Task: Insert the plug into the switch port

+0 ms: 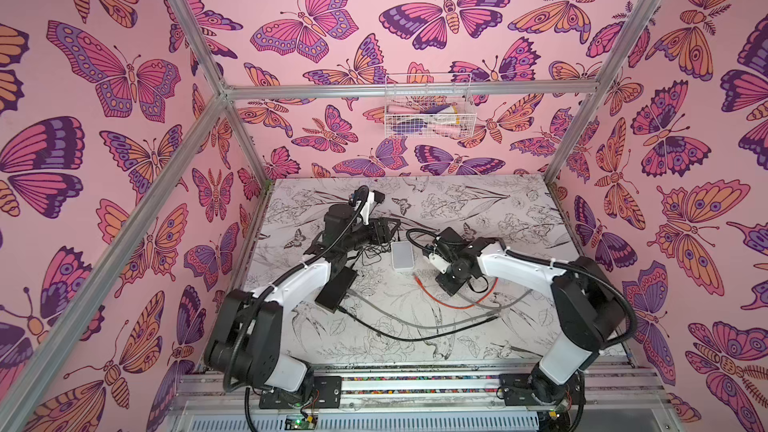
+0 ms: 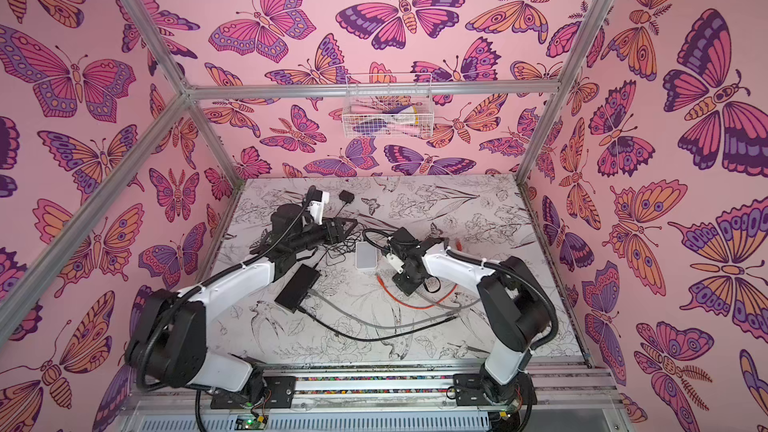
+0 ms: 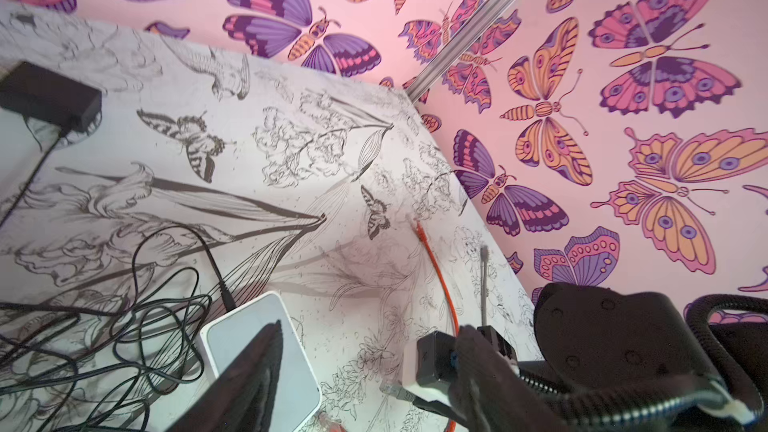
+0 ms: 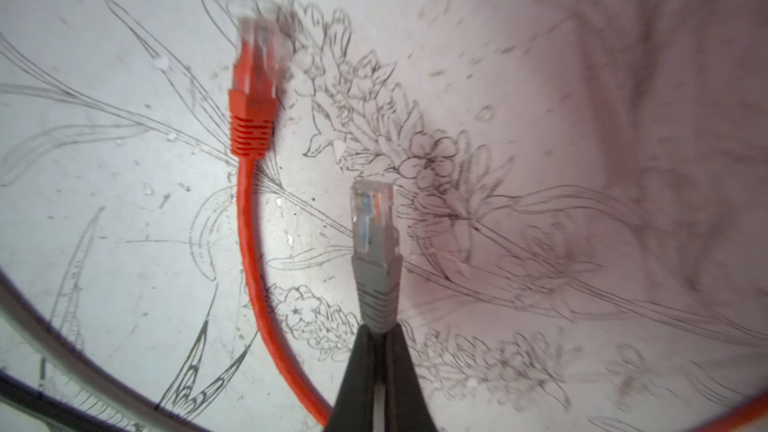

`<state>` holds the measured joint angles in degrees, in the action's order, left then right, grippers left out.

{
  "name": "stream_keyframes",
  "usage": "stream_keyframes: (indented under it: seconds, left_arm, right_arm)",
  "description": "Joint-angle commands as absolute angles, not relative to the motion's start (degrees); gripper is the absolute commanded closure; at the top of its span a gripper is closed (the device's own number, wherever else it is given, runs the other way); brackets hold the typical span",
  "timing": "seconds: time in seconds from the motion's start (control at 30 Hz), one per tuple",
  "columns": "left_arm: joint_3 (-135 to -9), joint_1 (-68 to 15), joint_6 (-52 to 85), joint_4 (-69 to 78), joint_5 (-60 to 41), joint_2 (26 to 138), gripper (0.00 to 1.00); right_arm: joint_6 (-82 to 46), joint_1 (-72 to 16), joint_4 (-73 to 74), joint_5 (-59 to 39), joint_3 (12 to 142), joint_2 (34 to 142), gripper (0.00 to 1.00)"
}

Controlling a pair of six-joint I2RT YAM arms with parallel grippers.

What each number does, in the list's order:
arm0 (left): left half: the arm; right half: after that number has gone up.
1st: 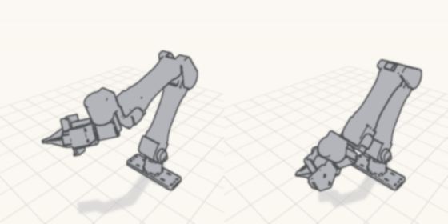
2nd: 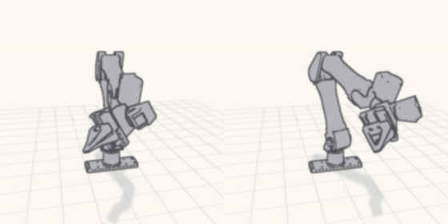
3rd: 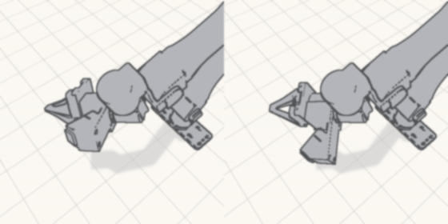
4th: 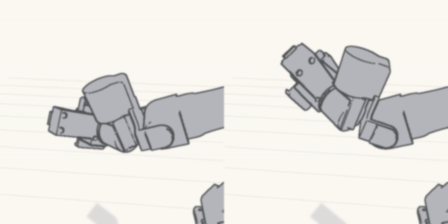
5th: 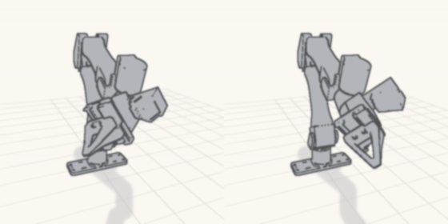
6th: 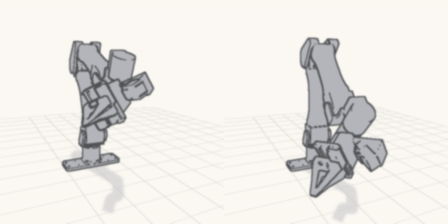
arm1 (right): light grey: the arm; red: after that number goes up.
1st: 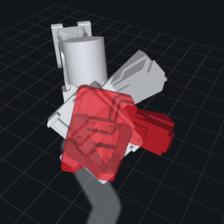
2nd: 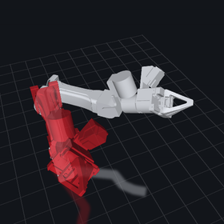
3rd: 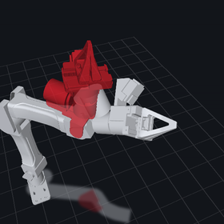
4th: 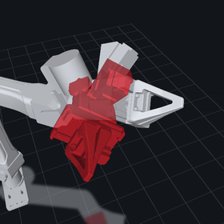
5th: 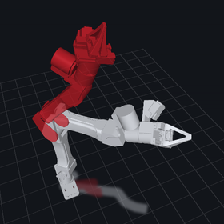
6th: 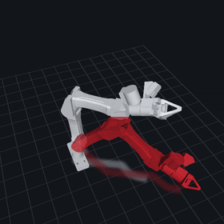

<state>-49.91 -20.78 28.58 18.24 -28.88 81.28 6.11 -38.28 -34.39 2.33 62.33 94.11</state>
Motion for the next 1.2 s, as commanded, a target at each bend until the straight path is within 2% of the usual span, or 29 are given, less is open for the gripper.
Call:
stream_keyframes:
  seconds: [0.0,0.17,0.3,0.47,0.8,1.17]
  left_arm:
    - [-46.99,-20.74,26.75,14.72,-28.42,77.59,0.31]
    - [-47.6,-22.5,27.62,14.83,-32.3,75.15,0.31]
    - [-49.24,-25.82,28.67,16.83,-36.77,75.87,0.31]
    - [-50.9,-29.1,29.54,19.59,-40.6,77.45,0.31]
    - [-53.09,-33.0,29.29,19.98,-43.31,80.5,0.35]
    - [-52.91,-34.76,27.83,17.23,-43.4,81.35,0.51]
  right_arm:
    - [8.02,-38.87,-32.14,9.35,62.23,86.44,1.0]
    - [11.5,-39.83,-24.76,14.26,58.58,75.43,1.0]
    - [15.42,-40.82,-16.07,9.11,52.15,66.96,1.0]
    - [15.5,-41.13,-11.88,2.39,47.59,61.45,1.0]
    - [15.81,-41.9,-12.57,-2.43,48.42,61.0,1.0]
    - [15.82,-41.84,-13.64,-5.97,49.55,62.44,1.0]
